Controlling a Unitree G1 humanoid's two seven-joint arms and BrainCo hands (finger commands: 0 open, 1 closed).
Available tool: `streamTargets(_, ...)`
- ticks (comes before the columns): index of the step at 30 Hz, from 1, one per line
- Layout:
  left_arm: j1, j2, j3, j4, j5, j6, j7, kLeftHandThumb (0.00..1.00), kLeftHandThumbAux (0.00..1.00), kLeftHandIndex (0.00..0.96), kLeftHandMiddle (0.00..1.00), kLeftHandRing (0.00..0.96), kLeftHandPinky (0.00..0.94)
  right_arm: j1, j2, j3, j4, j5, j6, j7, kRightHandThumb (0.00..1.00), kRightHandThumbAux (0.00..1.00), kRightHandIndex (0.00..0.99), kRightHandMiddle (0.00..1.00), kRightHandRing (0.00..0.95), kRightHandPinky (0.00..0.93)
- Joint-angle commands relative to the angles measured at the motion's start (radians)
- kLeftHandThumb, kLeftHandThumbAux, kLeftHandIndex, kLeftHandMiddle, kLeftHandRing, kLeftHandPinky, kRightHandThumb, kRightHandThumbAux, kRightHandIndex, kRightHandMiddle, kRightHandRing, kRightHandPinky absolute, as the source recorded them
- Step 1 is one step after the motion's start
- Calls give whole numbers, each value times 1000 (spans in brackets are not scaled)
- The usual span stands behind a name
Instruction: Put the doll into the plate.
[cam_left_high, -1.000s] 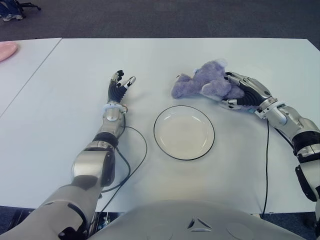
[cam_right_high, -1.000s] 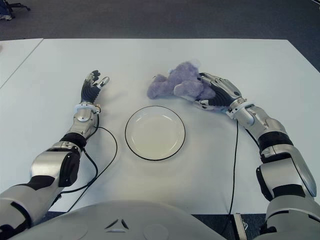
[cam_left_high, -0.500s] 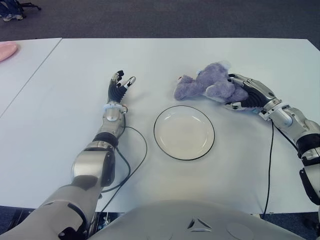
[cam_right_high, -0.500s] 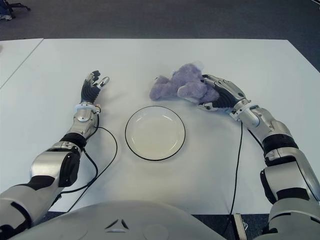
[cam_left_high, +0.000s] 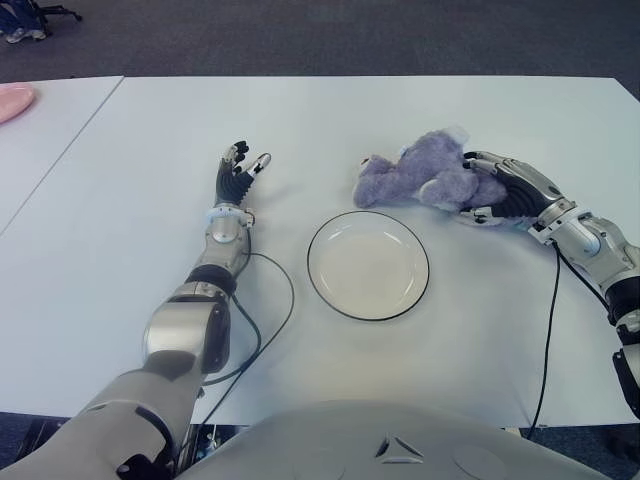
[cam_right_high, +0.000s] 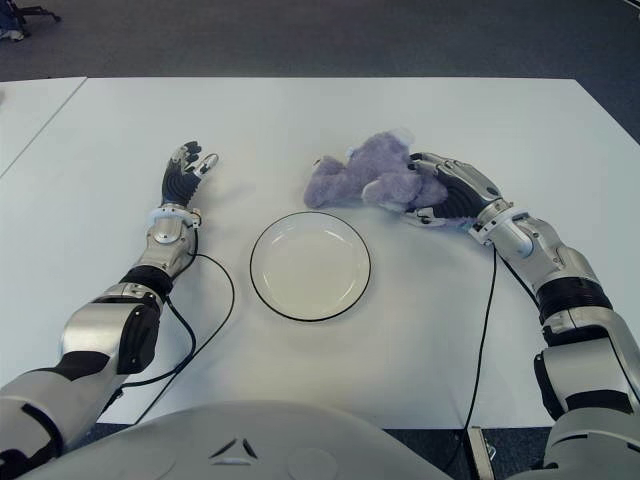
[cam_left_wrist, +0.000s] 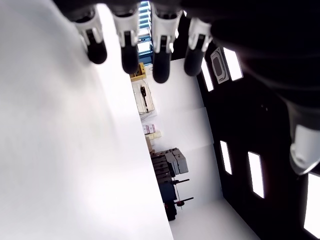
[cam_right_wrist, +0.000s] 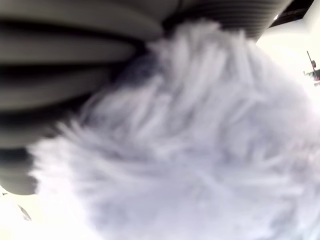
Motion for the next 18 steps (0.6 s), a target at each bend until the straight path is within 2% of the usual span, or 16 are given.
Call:
streamTargets(1,193,-51,-6,121,3,101,-28,0,506,158,165,112,0,91,30,27,-8,-57,48,21,127,664,221,117,170,241)
streamTargets(2,193,-51,-8,121,4,101,-27,0,506,159,166,113,0,106,49,38,-6,-82,63,-10,122,657,215,115,168,243)
streamTargets(6,194,-50,-15,121,12,97,-22,0,510,162,171,118,0,140,37,30,-42,-106,80,-53,129,613,172,108,177,288)
streamTargets(8,195,-50,-17,120,14,95,-21,0,513,159,168,115,0,155,24,17,-74,-128,79,-107,151,587,156,108,234,396)
streamTargets(10,195,-50,-17,120,13,95,-21,0,515,155,164,111,0,178,-1,-1,-87,-162,46,-204,184,565,150,115,279,458)
streamTargets(11,195,-51,-16,120,13,96,-20,0,515,155,163,110,0,195,-20,-11,-87,-194,16,-286,192,561,150,118,287,464)
streamTargets(13,195,-52,-16,120,12,96,-19,0,517,152,160,107,0,211,-40,-19,-84,-233,-15,-381,232,540,158,137,297,437)
streamTargets(14,195,-52,-15,120,11,98,-18,0,517,152,159,107,0,216,-52,-16,-75,-274,-29,-466,238,537,159,140,299,433)
streamTargets(18,195,-54,-12,120,8,103,-15,0,517,150,158,107,12,218,-74,3,-51,-380,-44,-670,278,504,175,177,288,343)
